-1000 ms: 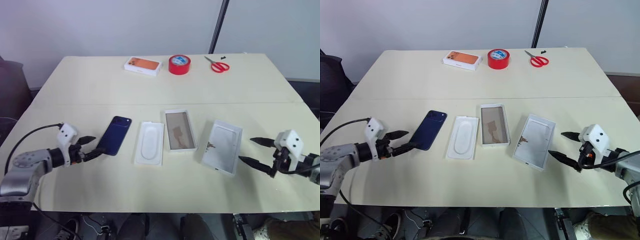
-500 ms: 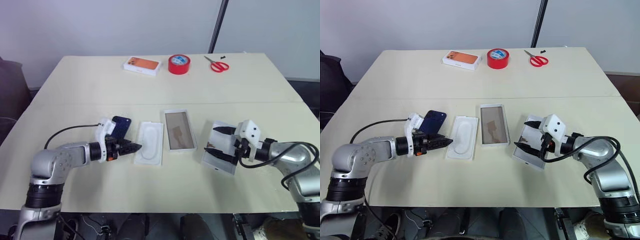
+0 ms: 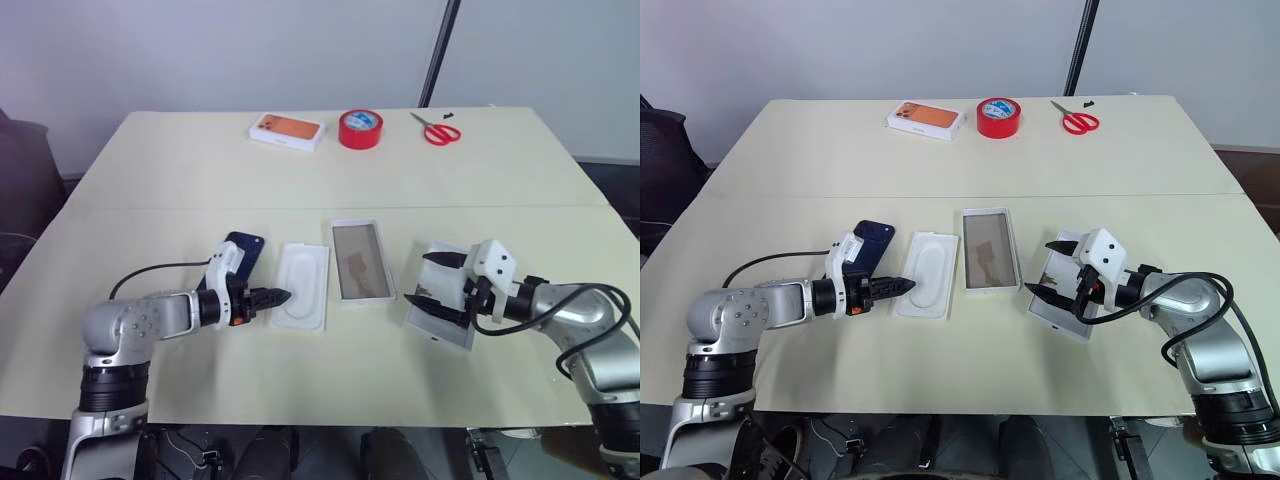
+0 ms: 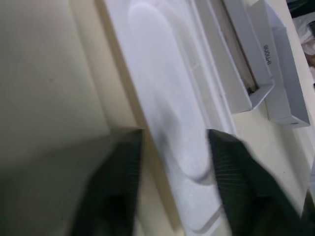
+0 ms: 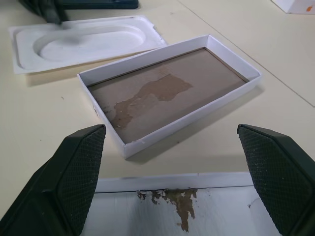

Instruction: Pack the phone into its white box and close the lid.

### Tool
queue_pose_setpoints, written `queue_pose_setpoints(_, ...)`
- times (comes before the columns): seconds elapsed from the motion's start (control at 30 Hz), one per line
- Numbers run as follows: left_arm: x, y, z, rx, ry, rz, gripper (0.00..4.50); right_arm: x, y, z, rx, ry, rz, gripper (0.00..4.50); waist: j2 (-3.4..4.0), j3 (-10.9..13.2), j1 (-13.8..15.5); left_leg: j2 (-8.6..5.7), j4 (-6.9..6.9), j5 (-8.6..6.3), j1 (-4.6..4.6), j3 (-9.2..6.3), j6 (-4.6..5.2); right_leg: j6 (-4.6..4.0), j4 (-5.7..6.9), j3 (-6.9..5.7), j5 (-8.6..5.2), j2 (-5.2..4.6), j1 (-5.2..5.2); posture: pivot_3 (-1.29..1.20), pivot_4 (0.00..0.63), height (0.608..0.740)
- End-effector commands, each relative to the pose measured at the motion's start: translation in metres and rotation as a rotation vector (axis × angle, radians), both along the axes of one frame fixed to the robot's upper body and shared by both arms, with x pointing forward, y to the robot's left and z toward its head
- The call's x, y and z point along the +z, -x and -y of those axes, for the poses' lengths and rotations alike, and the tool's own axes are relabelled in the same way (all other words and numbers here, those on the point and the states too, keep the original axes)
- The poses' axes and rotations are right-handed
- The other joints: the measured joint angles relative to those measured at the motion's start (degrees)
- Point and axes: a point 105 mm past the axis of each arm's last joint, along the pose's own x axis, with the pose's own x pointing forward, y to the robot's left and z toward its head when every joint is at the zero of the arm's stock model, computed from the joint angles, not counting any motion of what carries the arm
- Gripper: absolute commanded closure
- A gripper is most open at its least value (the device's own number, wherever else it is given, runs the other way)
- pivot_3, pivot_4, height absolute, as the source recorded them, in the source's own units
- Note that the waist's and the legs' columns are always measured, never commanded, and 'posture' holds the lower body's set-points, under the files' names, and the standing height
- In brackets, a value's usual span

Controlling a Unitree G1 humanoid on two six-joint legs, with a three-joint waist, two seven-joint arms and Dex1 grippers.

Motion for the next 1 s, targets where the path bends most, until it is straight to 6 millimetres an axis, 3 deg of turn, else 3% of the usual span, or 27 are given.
queue_pose_setpoints(0.03, -0.011, 0.004, -0.004, 0.006, -0.013, -0.048, 4.47, 0.012, -0.001, -0.010, 0.031, 0.000, 0.060, 0.00, 0.00, 0.00, 0.00, 0.00, 0.00, 0.00, 0.00, 0.00, 0.00, 0.00, 0.00, 0.00, 0.00, 0.00, 0.00, 0.00, 0.150, 0.740)
queue_pose_setpoints(0.37, 0.009, -0.009, -0.011, 0.076, 0.078, -0.002, 4.47, 0.010, -0.006, -0.026, 0.097, 0.004, 0.073, 0.00, 0.01, -0.01, -0.11, 0.01, -0.01, 0.00, 0.03, 0.01, 0.00, 0.00, 0.01, 0.01, 0.00, 0.00, 0.01, 0.00, 0.150, 0.740)
queue_pose_setpoints(0.6, 0.032, -0.022, -0.015, 0.124, 0.153, 0.050, 4.47, -0.006, 0.006, -0.067, 0.275, 0.012, 0.001, 0.00, -0.02, 0.01, -0.11, 0.01, 0.00, 0.01, 0.01, -0.01, -0.01, 0.00, 0.01, 0.00, 0.00, 0.01, -0.02, 0.00, 0.150, 0.740)
queue_pose_setpoints(0.7, 0.037, -0.022, -0.011, 0.119, 0.190, 0.052, 4.47, -0.019, 0.000, -0.070, 0.304, 0.102, -0.001, 0.00, -0.03, 0.02, -0.16, 0.00, 0.00, 0.01, 0.01, 0.00, -0.02, 0.00, 0.01, 0.00, 0.00, 0.01, -0.02, 0.00, 0.150, 0.740)
queue_pose_setpoints(0.8, 0.040, -0.023, -0.011, 0.131, 0.204, 0.051, 4.47, -0.020, -0.011, -0.071, 0.298, 0.108, -0.016, 0.00, -0.04, 0.02, -0.17, 0.00, 0.01, 0.02, 0.00, -0.01, -0.03, 0.00, 0.02, 0.00, 0.00, 0.01, -0.04, 0.00, 0.150, 0.740)
queue_pose_setpoints(0.9, 0.038, -0.024, -0.015, 0.128, 0.188, 0.012, 4.50, -0.032, -0.021, -0.067, 0.327, 0.224, -0.029, 0.83, -0.05, 0.03, -0.32, -0.01, 0.01, 0.02, 0.01, 0.00, -0.04, 0.00, 0.03, 0.00, 0.00, 0.01, -0.04, 0.00, 0.150, 0.740)
queue_pose_setpoints(1.0, 0.046, -0.030, -0.021, 0.136, 0.131, 0.081, 4.50, -0.033, -0.026, -0.069, 0.354, 0.221, -0.040, 2.27, -0.05, 0.03, -0.33, -0.03, -0.03, 0.03, 0.00, 0.00, -0.05, 0.00, 0.03, 0.00, 0.00, 0.03, -0.08, 0.00, 0.150, 0.740)
